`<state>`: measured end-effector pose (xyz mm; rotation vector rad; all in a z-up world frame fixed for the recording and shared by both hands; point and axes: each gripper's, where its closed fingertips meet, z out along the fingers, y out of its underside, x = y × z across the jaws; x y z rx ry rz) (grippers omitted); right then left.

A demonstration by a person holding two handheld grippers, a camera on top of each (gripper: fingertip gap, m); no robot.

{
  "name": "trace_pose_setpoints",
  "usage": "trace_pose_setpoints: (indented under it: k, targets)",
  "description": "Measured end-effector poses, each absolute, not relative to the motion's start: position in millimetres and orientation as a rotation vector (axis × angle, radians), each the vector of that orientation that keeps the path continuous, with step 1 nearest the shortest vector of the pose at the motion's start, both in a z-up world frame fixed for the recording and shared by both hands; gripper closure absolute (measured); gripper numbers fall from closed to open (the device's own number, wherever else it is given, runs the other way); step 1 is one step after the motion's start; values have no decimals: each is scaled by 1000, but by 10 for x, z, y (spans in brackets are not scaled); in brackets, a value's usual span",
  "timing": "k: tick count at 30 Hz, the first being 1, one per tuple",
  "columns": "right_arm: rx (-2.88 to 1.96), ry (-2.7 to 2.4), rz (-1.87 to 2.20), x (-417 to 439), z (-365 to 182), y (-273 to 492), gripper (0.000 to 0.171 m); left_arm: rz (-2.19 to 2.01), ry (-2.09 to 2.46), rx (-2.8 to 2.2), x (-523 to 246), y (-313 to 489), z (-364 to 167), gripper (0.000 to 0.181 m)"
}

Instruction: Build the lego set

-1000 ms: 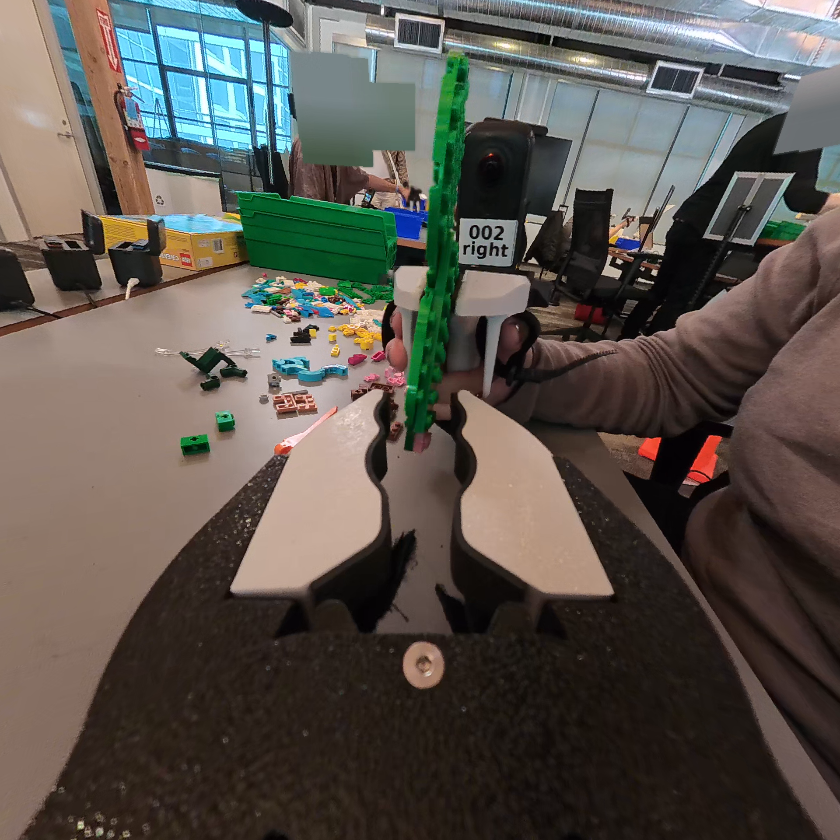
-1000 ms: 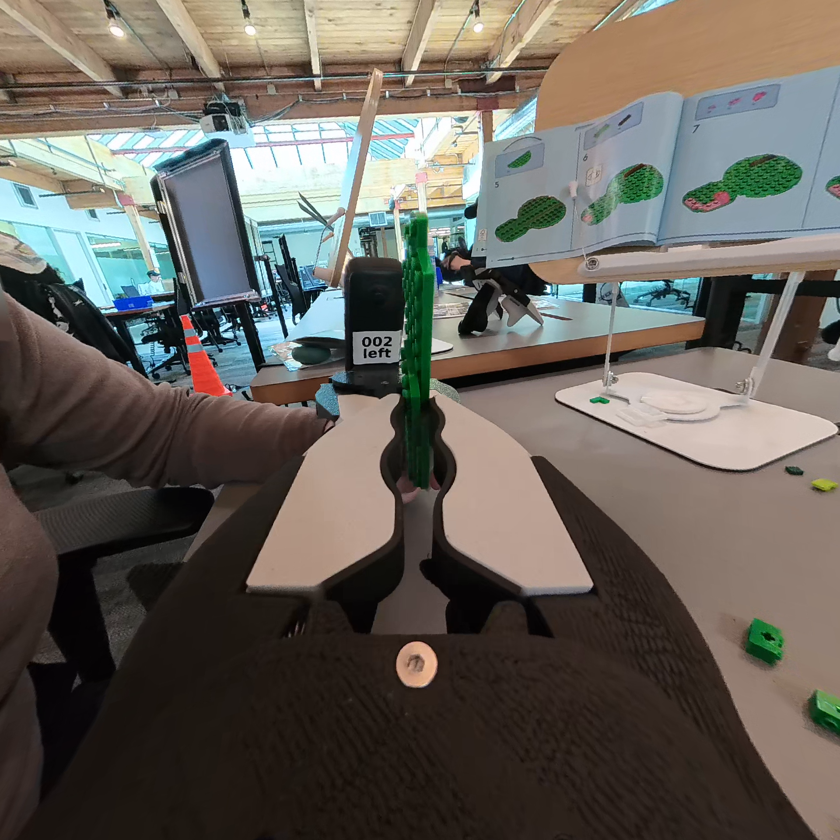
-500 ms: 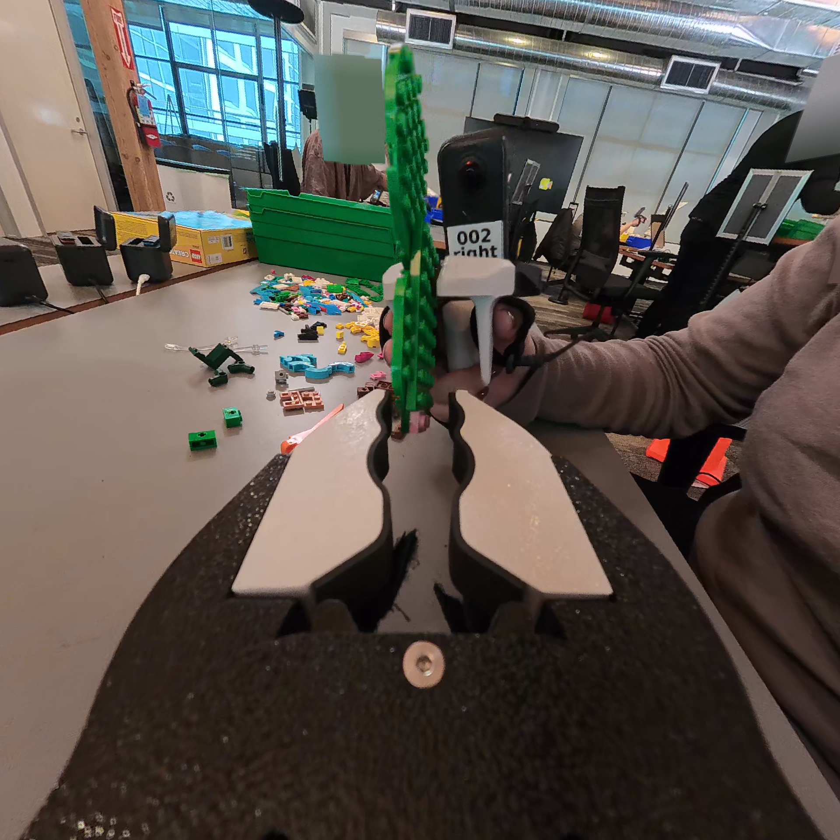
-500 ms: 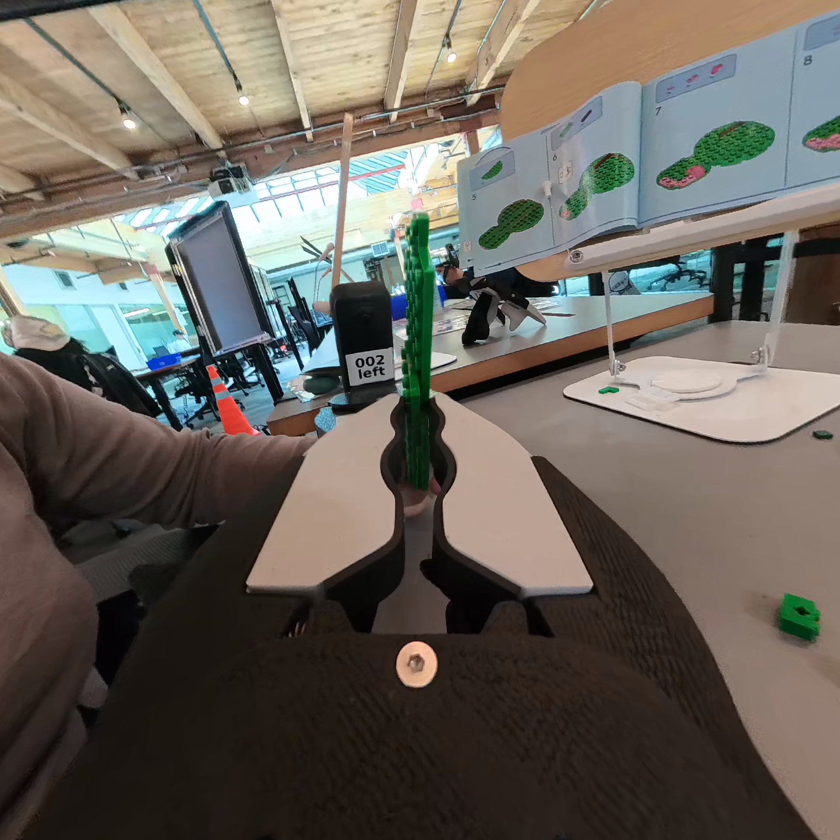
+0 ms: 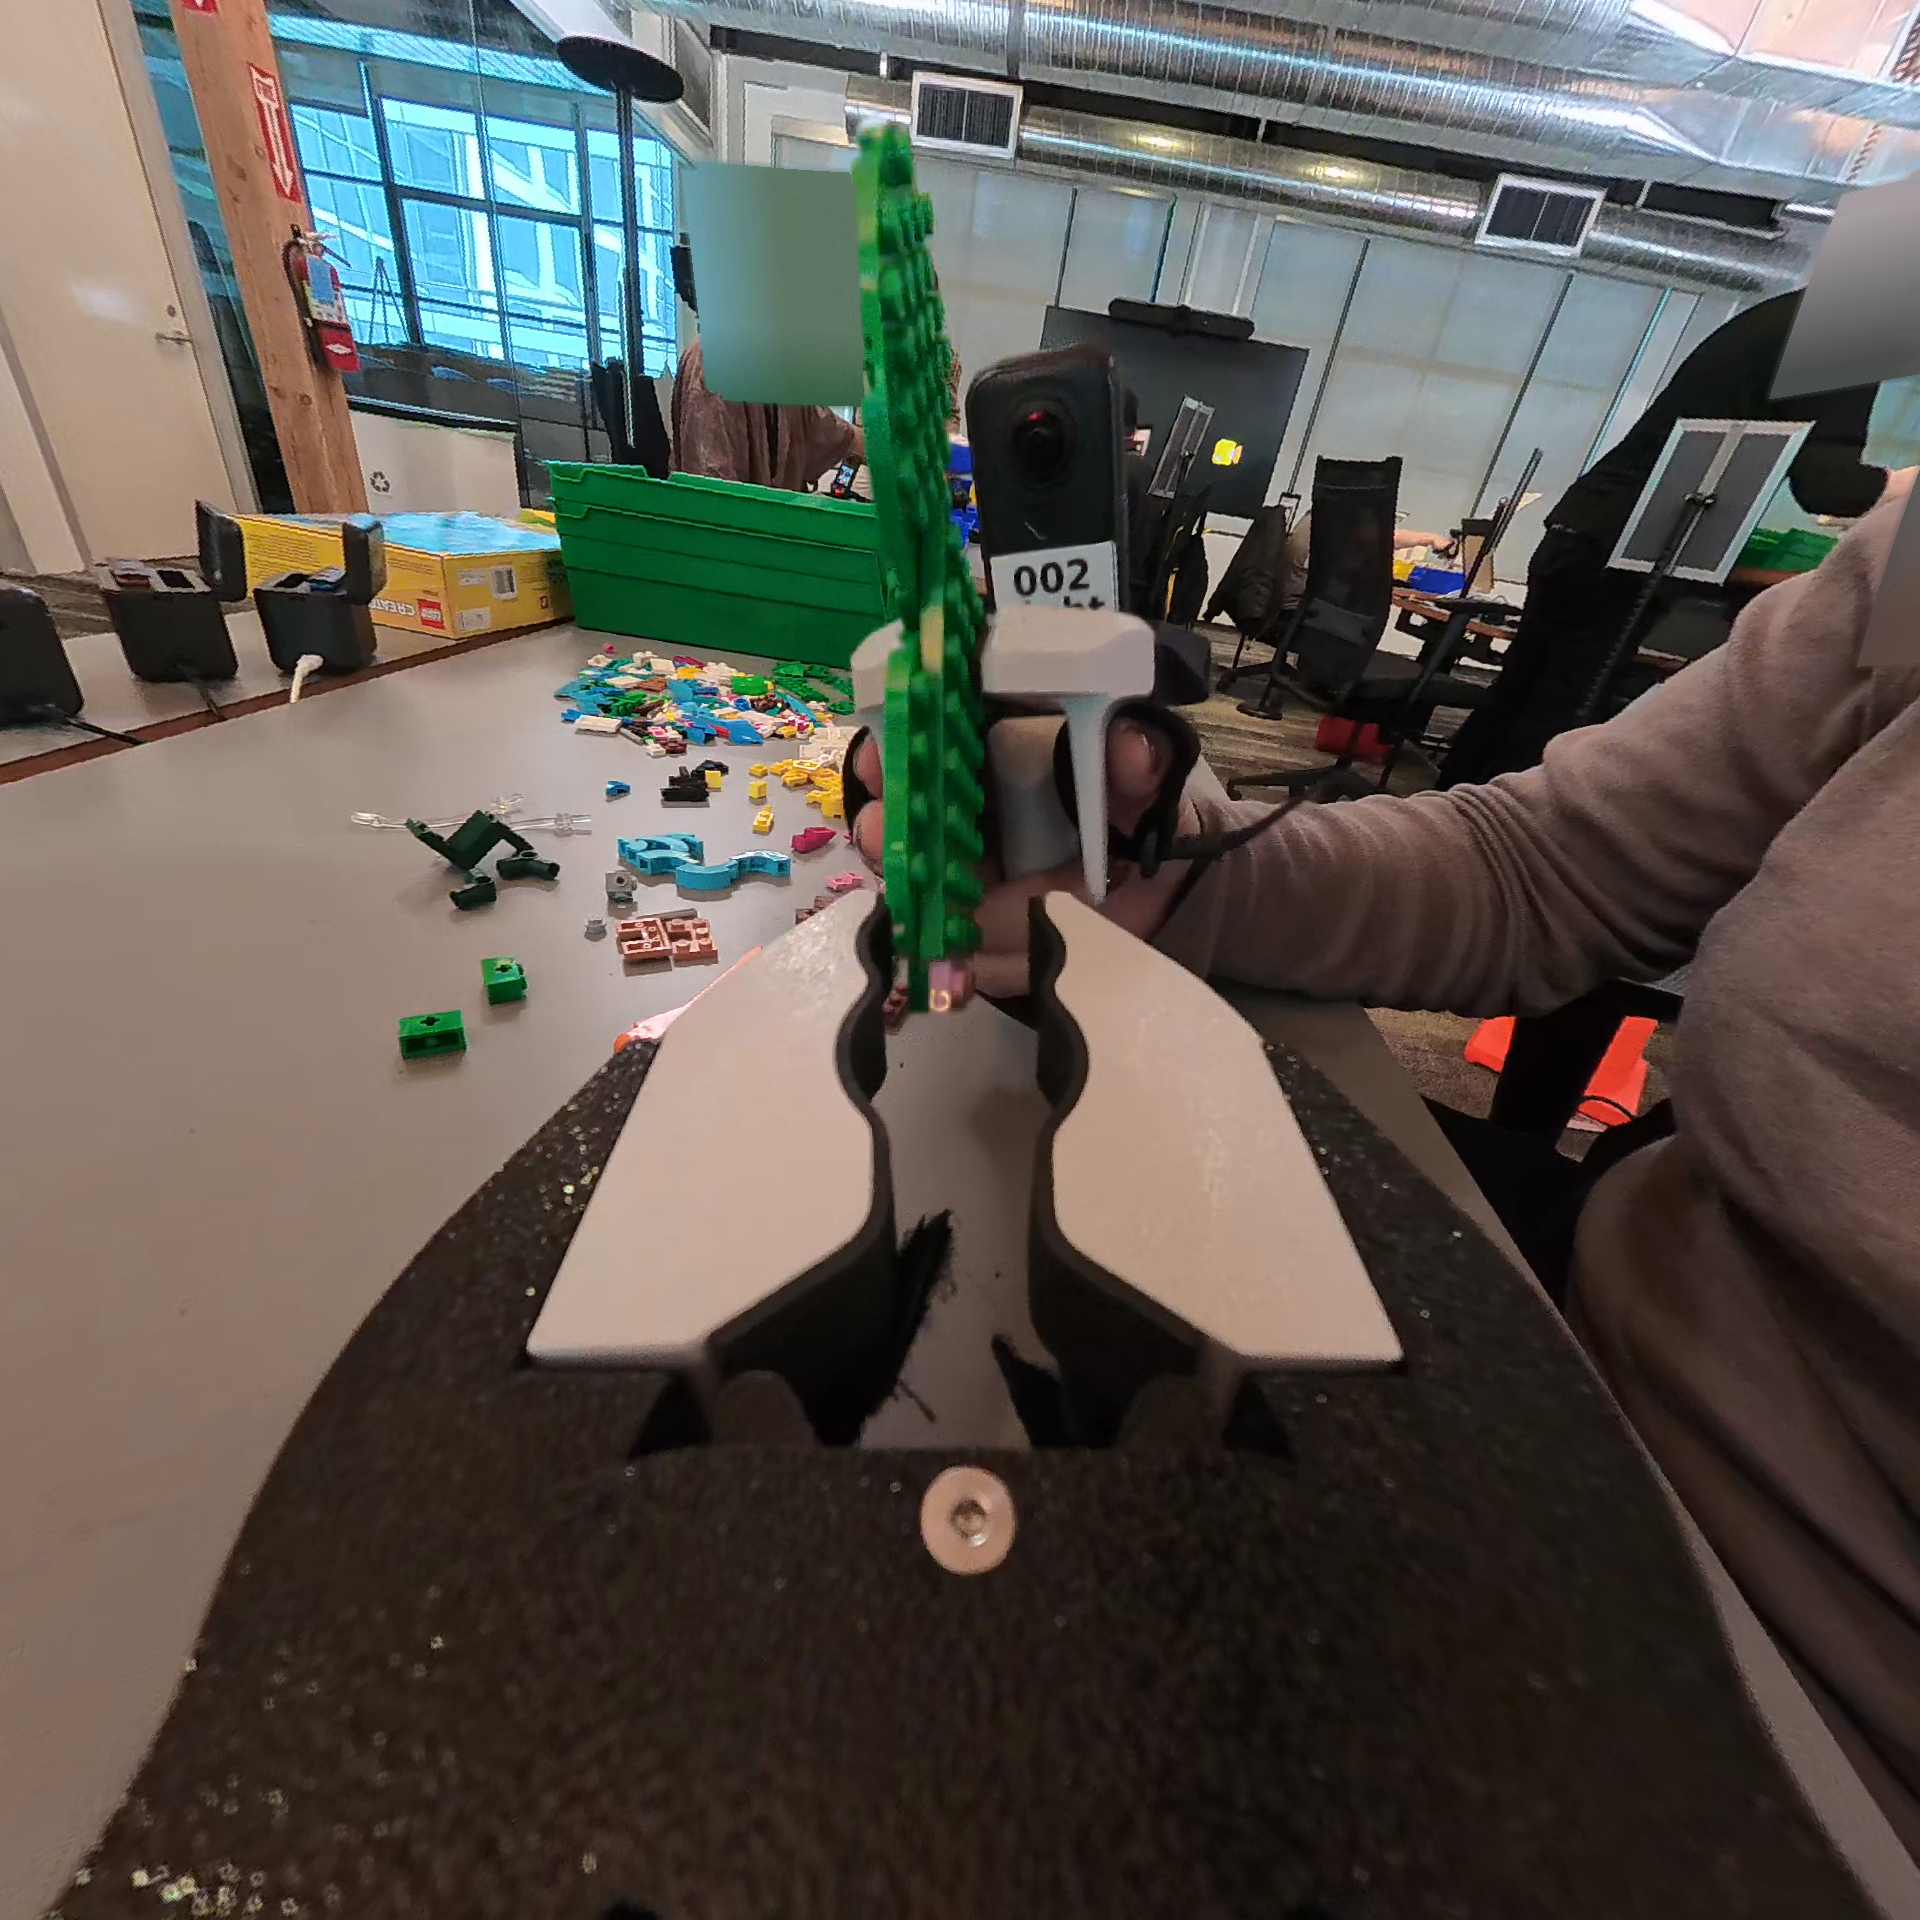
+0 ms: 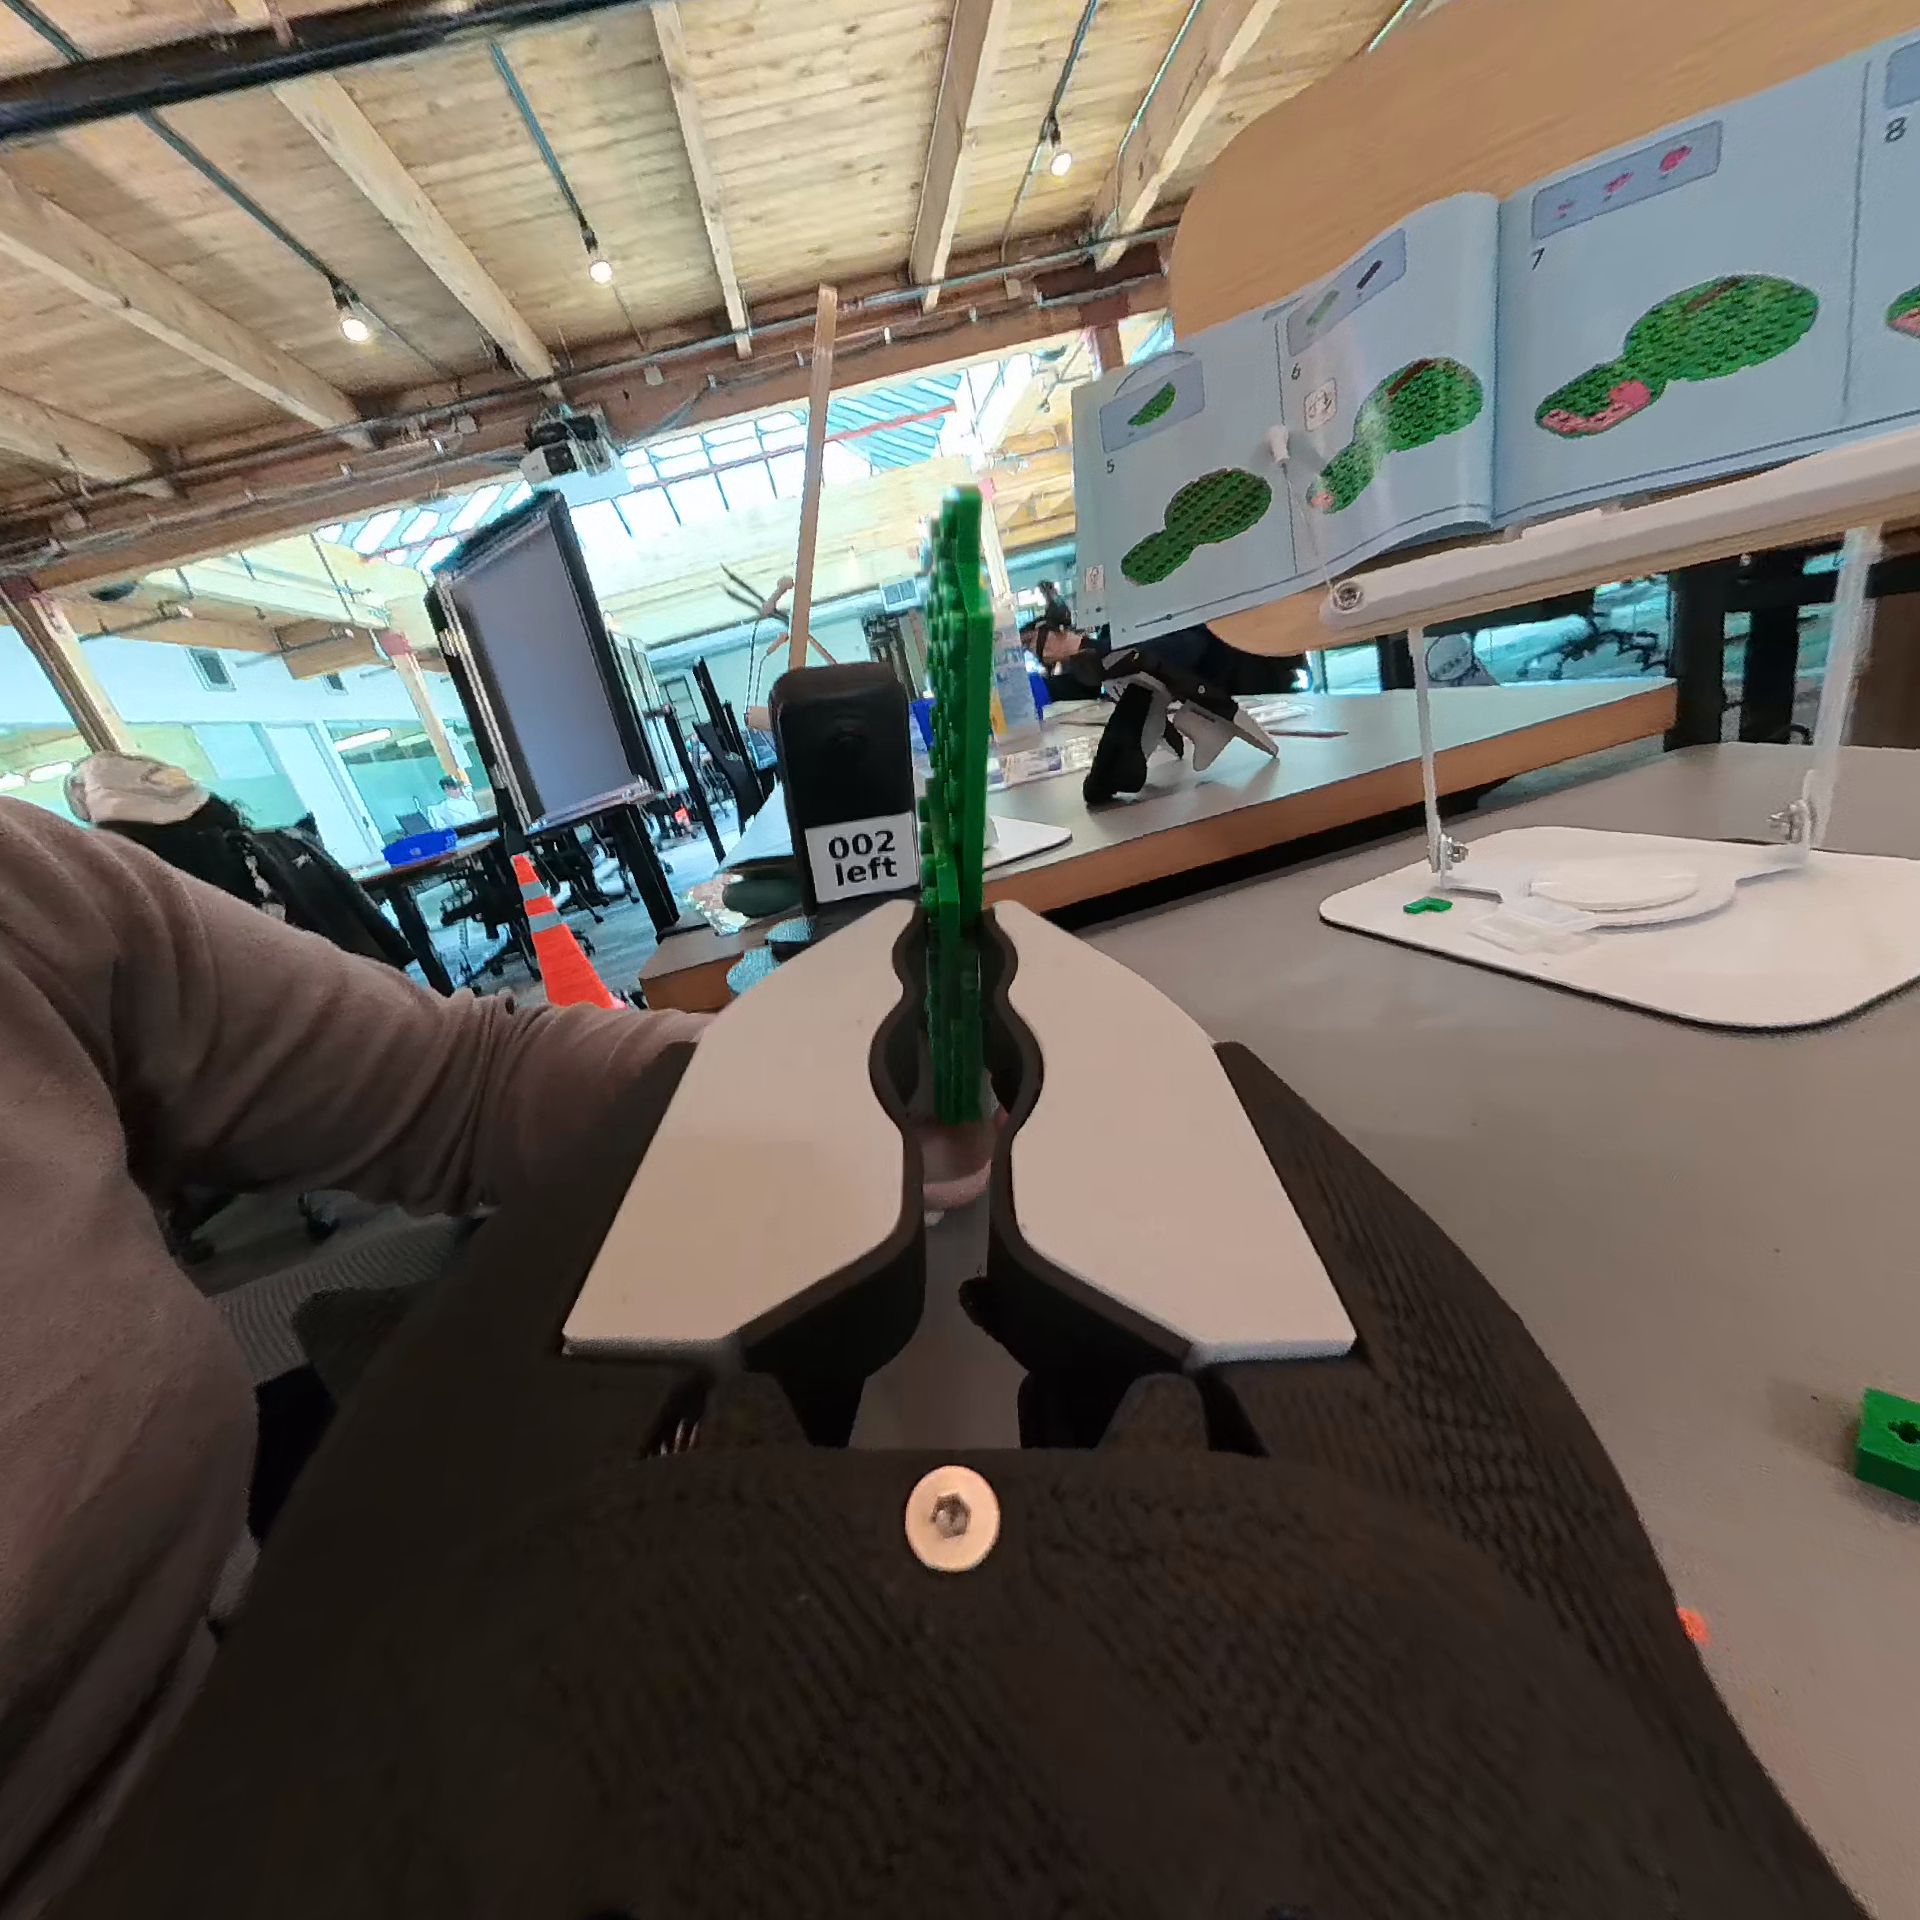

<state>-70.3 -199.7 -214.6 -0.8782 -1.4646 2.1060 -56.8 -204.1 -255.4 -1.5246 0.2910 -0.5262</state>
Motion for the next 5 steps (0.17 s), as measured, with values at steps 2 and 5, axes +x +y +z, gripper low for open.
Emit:
trace_pose_setpoints:
  k: [2, 5]
  targets:
    - [-893, -1408, 2160, -697, -2097, -1941, 164, -522, 293, -1526, -567, -2041, -2555, 156]
    - [-942, -1306, 2287, -692, -2030, -1831, 164, -516, 296, -1528, -563, -2039, -2558, 156]
